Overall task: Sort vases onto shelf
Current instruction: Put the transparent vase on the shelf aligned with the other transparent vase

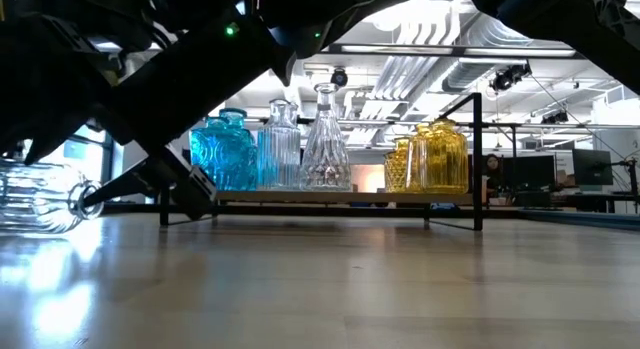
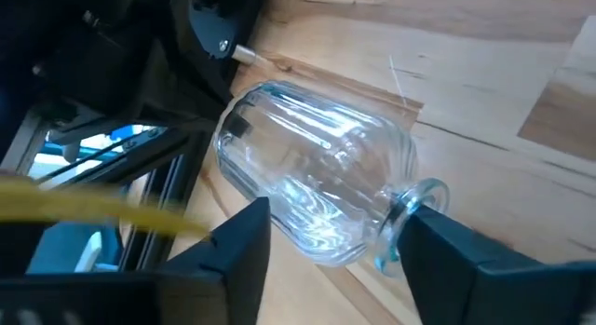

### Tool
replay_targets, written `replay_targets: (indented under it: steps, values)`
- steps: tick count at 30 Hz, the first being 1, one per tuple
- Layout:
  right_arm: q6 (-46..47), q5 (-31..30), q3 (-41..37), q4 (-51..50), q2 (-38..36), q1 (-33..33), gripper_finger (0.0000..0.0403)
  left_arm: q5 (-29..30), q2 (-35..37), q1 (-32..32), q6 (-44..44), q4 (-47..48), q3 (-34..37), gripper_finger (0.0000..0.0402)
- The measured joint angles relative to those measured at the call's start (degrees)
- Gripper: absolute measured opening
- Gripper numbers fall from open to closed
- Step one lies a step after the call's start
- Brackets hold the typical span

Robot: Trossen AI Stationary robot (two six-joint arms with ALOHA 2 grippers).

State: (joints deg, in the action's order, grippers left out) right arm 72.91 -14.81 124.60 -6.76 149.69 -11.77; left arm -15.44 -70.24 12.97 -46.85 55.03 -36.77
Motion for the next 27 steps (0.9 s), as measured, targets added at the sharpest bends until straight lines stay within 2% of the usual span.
replay_targets:
  steps: [3, 7, 11, 27]
  values:
    - [-2.00, -1.00, 0.00, 0.51, 0.00, -0.28, 0.0151, 0.25, 0.00, 0.59, 0.00, 0.38, 0.04, 0.0000]
    - [-3.76, -0.80, 0.13, 4.92, -0.24, -0.89, 0.0074, 1.05, -0.04, 0.75, -0.03, 2.46, 0.15, 0.0000]
    - [-6.47, 0.14, 0.46, 9.03, -0.53, -0.97, 0.0011, 2.00, -0.01, 0.66, 0.17, -0.53, 0.02, 0.0000]
    - [-4.89, -0.27, 0.44, 7.44, -0.44, -2.33, 0.0003, 0.00, 0.02, 0.73, 0.01, -1.91, -0.09, 0.0000]
